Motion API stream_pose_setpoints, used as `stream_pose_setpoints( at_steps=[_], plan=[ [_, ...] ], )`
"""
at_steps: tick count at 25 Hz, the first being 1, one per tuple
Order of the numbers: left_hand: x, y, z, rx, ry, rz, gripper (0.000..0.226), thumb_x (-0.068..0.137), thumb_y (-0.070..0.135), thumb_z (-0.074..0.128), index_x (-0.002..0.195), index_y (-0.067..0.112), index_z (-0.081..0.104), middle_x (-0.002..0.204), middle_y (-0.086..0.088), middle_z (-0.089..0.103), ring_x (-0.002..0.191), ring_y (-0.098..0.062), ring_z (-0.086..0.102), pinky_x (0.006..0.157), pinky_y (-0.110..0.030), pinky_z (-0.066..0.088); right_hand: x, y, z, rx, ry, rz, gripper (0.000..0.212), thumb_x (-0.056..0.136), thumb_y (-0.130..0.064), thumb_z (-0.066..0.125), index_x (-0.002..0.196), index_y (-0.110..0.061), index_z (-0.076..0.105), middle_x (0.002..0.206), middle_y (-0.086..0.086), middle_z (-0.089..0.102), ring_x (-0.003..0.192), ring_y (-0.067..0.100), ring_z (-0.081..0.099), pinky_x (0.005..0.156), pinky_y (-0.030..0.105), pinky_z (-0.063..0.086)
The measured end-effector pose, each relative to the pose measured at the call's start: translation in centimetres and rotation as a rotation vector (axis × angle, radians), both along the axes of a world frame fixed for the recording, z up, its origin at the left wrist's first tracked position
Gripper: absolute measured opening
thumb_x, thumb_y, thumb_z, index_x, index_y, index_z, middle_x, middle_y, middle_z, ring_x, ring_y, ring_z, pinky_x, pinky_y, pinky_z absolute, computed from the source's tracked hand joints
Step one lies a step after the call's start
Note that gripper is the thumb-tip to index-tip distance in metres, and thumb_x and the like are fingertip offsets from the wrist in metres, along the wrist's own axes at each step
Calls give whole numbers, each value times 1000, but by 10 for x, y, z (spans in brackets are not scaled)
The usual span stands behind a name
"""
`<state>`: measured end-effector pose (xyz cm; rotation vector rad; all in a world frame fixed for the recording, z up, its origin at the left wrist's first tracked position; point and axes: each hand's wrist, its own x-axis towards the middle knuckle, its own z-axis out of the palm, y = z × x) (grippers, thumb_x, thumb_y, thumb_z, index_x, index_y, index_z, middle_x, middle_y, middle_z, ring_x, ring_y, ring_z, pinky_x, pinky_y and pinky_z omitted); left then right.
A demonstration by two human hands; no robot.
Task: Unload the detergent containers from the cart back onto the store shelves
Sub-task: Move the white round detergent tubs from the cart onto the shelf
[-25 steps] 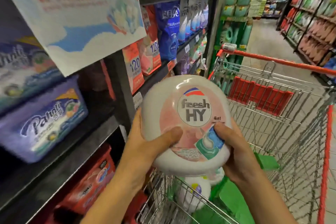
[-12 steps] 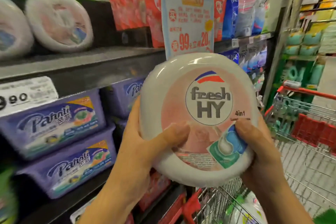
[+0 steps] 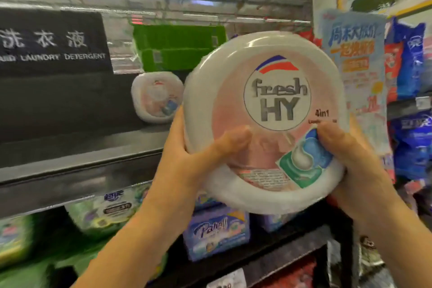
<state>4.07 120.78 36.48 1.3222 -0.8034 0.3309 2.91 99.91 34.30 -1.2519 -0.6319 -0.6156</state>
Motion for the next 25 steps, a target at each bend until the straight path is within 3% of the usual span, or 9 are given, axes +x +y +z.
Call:
stream_pose_setpoints(
  at_steps=[5, 7, 9, 11, 14, 17, 19, 22, 25],
  plan=[
    [34, 46, 51, 204, -110, 341, 89, 60, 56, 73, 137, 24, 43, 127, 0, 63, 112, -15, 64, 95, -37, 53, 78, 28, 60, -164, -5, 180, 72, 69, -41, 68, 133, -16, 46, 99, -8, 73, 83, 7, 71, 61, 21, 55],
    [53, 65, 65, 335, -75, 445, 87, 63, 61, 73, 137, 26, 44, 124, 2, 65, 109, -15, 66, 91, -38, 55, 107, 44, 78, -257, 6, 204, 79, 69, -42, 73, 138, -22, 41, 119, 0, 67, 102, 15, 68, 77, 32, 58],
    [70, 81, 73, 403, -76, 450, 70, 72, 55, 75, 131, 28, 50, 115, 4, 70, 103, -15, 69, 80, -29, 58, 131, 56, 87, -355, 62, 242, 95, 61, -51, 80, 141, -25, 37, 130, 6, 60, 113, 24, 63, 87, 43, 55],
    [87, 93, 75, 437, -75, 480, 73, 70, 55, 77, 131, 29, 48, 115, 6, 70, 104, -15, 68, 80, -27, 57, 153, 62, 89, -434, 75, 265, 80, 68, -43, 79, 137, -27, 41, 125, 4, 64, 110, 22, 65, 81, 33, 56],
    [106, 110, 76, 560, 50, 656, 110, 43, 75, 77, 137, 37, 31, 118, 15, 61, 108, -10, 63, 80, -31, 58, 180, 67, 89, -510, 65, 285, 70, 73, -27, 80, 134, -29, 47, 121, -1, 67, 110, 16, 65, 83, 27, 56],
    [127, 118, 75, 563, 146, 703, 103, 39, 75, 78, 129, 45, 39, 110, 15, 64, 99, -8, 64, 65, -27, 60, 206, 73, 90, -524, 114, 258, 74, 69, -28, 77, 135, -32, 45, 116, -6, 68, 107, 16, 66, 85, 34, 58],
    [143, 119, 76, 585, 168, 732, 92, 46, 72, 78, 125, 45, 42, 107, 14, 64, 96, -9, 64, 60, -23, 58, 225, 77, 94, -562, 177, 237, 72, 72, -25, 78, 134, -34, 44, 117, -2, 67, 106, 18, 66, 88, 43, 57],
    [172, 118, 80, 611, 240, 748, 77, 59, 60, 80, 124, 44, 42, 110, 11, 61, 101, -12, 61, 61, -25, 57, 250, 76, 102, -626, 281, 180, 70, 76, -22, 79, 135, -35, 42, 116, 2, 67, 108, 20, 65, 90, 49, 54],
    [200, 121, 83, 585, 294, 733, 74, 59, 54, 83, 120, 44, 43, 112, 9, 60, 104, -15, 59, 60, -26, 55, 276, 78, 109, -711, 337, 114, 69, 76, -24, 80, 133, -35, 42, 119, 1, 66, 110, 20, 62, 93, 52, 51]
  ],
)
